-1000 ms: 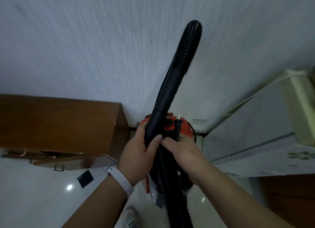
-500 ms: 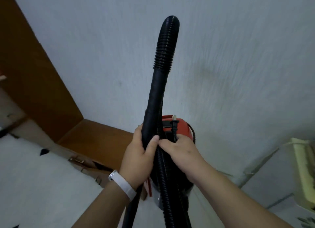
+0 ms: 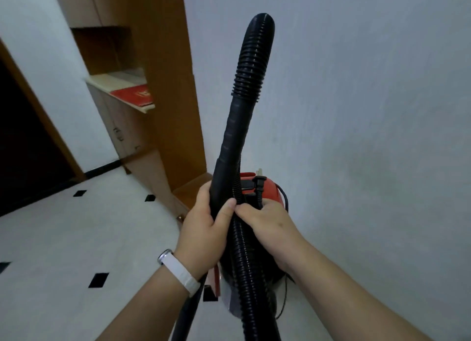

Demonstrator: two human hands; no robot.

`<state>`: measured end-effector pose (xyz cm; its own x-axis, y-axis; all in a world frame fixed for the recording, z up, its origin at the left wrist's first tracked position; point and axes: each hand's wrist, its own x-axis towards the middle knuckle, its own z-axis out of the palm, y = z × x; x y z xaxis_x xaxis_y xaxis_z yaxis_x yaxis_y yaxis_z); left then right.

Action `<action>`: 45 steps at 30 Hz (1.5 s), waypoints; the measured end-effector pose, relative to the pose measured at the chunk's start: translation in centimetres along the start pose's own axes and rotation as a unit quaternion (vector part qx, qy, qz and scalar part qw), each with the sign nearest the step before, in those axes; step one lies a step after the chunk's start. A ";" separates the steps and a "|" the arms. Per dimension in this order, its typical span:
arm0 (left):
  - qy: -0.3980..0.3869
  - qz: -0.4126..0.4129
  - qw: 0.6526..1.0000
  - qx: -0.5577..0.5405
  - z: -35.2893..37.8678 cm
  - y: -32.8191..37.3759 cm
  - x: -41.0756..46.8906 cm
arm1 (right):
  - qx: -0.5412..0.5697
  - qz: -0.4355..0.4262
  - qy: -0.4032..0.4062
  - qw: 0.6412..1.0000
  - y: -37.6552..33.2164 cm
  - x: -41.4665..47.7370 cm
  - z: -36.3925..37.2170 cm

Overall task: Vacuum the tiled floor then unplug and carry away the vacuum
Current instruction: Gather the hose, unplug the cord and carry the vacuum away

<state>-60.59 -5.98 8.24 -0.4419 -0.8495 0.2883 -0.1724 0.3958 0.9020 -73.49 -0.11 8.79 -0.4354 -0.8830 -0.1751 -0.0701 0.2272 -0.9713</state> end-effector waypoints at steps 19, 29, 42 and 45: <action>0.142 -0.046 0.987 0.059 -37.3 -12.3 -1.8 | 0.002 -0.019 -0.170 0.985 -8.0 2.6 39.0; 0.236 -0.089 0.964 0.082 -48.1 -17.9 -0.2 | -0.009 -0.024 -0.269 0.963 -10.1 7.5 51.9; 0.295 -0.170 0.933 0.114 -59.8 -29.4 14.6 | -0.015 -0.010 -0.342 0.940 -12.5 26.5 68.1; 0.290 -0.174 0.933 0.121 -62.1 -31.2 19.5 | -0.003 -0.006 -0.348 0.938 -14.0 31.3 70.4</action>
<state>-9.14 -56.62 5.67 0.2160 -0.9597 0.1801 -0.4423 0.0682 0.8943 -22.92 -59.81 5.56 0.2560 -0.9392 -0.2289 -0.0768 0.2163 -0.9733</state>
